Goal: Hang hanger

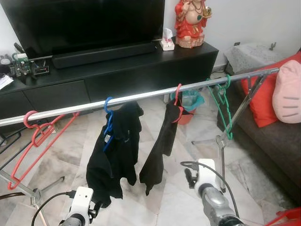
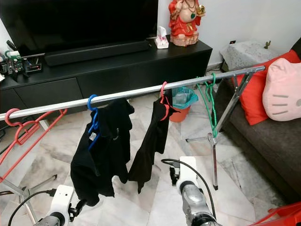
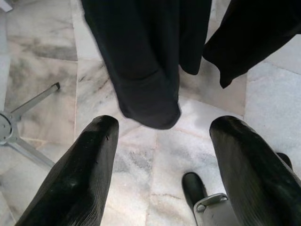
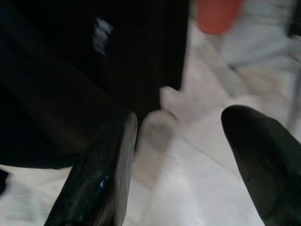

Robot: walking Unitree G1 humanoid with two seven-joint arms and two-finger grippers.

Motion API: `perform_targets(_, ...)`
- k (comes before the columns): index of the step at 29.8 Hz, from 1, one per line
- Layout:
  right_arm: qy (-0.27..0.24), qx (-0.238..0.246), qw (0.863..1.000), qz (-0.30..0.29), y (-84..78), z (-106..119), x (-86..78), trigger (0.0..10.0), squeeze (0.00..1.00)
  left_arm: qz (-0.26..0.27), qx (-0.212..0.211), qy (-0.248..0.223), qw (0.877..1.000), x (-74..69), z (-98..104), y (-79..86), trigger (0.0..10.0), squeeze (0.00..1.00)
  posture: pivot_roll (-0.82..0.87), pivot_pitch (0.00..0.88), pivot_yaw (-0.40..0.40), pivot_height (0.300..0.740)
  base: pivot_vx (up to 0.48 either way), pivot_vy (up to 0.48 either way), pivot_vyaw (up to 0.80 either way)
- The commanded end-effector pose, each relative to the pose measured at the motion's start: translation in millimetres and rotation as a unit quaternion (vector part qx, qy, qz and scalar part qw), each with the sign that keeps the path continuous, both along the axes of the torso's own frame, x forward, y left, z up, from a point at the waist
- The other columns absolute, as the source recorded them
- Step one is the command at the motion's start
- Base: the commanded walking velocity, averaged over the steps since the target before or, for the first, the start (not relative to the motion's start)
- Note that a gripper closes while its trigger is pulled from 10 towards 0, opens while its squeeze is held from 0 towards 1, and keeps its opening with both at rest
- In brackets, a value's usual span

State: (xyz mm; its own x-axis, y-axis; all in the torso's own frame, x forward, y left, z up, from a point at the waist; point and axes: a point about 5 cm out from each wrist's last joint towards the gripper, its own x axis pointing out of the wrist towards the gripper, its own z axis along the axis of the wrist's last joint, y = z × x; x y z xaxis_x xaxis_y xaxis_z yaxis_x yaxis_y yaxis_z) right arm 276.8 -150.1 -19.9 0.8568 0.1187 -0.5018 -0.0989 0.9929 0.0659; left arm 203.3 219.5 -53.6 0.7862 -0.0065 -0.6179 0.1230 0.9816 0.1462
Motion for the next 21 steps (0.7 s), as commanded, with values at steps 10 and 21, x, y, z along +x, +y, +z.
perform_targets(10,-0.178,0.049,0.979,0.081,16.5,80.7,63.2,10.0,1.00,-0.001,0.001,0.004,1.000,-4.4,-4.1,-3.6,10.0,0.00,0.04,0.000,-0.024,0.740,0.000,0.000,0.00)
perform_targets(21,-0.193,0.118,0.960,0.163,39.9,102.6,74.7,10.0,1.00,-0.008,0.005,0.003,1.000,-2.4,-3.6,-5.0,10.0,0.00,0.04,0.000,-0.024,0.740,0.000,0.000,0.00)
